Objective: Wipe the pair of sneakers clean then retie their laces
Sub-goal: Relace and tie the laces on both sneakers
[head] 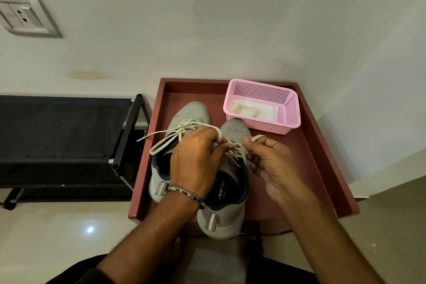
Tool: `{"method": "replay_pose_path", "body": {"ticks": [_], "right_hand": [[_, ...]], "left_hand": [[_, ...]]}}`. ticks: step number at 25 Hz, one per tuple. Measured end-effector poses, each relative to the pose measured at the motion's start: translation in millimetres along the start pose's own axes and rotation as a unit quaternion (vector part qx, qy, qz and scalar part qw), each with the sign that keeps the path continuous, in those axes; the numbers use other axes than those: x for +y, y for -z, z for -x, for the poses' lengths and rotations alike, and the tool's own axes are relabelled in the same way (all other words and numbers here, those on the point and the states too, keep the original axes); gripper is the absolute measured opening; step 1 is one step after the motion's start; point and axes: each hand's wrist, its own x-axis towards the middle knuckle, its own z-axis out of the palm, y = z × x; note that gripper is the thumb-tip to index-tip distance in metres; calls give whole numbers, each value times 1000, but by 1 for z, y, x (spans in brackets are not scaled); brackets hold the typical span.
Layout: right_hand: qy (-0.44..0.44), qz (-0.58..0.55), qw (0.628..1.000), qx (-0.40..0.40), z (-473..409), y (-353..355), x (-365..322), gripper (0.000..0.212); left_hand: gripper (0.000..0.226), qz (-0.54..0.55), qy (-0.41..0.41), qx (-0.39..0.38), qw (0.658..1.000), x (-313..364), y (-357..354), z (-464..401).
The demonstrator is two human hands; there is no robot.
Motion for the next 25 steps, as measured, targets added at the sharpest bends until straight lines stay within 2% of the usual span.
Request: {"method": "replay_pose_path", "body": {"ticks": [3, 7, 9, 13, 18, 25], "right_hand": [[-9, 101, 995, 1, 2, 13, -4, 7], [11, 255, 967, 4, 5, 19, -2, 8], [21, 266, 964, 11, 6, 17, 0, 3], [35, 267, 963, 9, 5, 18, 4, 5], [53, 270, 961, 9, 4, 18, 7, 8], [94, 273, 957, 11, 2, 18, 5, 8]], "left_hand": [[29, -139, 15, -23, 990, -7, 15, 0], [30, -197, 28, -59, 978, -11, 29, 4], [27, -164, 21, -64, 984, -11, 25, 4], [20, 5, 66, -112, 992, -14, 16, 1], [19, 5, 15, -139, 990, -14, 20, 0], [21, -17, 25, -124, 992, -8, 16, 5]]}}
